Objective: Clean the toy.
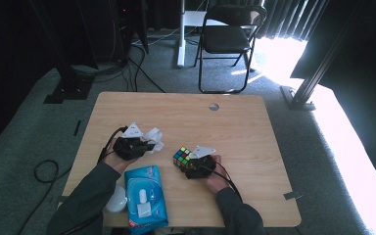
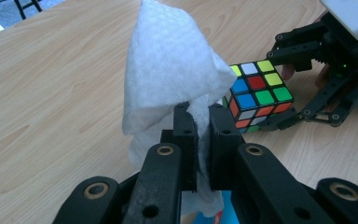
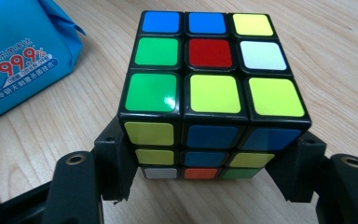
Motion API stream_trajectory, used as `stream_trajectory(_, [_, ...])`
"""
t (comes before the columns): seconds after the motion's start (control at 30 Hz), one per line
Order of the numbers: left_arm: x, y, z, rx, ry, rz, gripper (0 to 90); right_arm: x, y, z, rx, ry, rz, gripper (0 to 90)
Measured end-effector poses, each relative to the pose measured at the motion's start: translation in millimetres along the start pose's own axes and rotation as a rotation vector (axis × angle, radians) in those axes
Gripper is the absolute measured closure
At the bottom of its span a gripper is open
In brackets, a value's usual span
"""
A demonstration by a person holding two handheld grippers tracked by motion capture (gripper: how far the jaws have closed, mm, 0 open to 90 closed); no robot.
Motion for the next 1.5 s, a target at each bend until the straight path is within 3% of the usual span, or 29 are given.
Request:
stream_trajectory(0.37, [-7.2, 6.7, -11.2, 0.017, -0.007, -0.022, 84.2, -10.5, -4.1, 2.1, -0.011, 0.007, 0.013, 34.0])
stream_trajectory(0.53, [-13.3, 13.8, -19.0, 0.016, -0.031, -0.050, 84.1, -15.1, -7.9, 2.8, -0.015, 0.014, 0.022, 34.0])
stream_trajectory(1.03, [-16.7, 26.4, -39.1, 0.047, -0.075, -0.078, 84.2, -20.3, -12.7, 4.8, -0.013, 0.039, 0.029, 34.0])
stream_trajectory(1.37, [-17.3, 28.4, -44.5, 0.045, -0.071, -0.065, 84.2, -21.9, -16.4, 4.3, -0.021, 0.039, 0.041, 34.0])
stream_trajectory(1.5, [-19.1, 35.1, -45.8, 0.063, -0.070, -0.085, 84.2, -21.7, -16.3, 3.6, -0.014, 0.036, 0.039, 34.0])
Point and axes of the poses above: each handheld gripper's, and its own axes: z roughly backward along the jaws, x roughly out of its underside, y roughly to its right, the point moved 1 cm from there along -z, roughly forward along the jaws
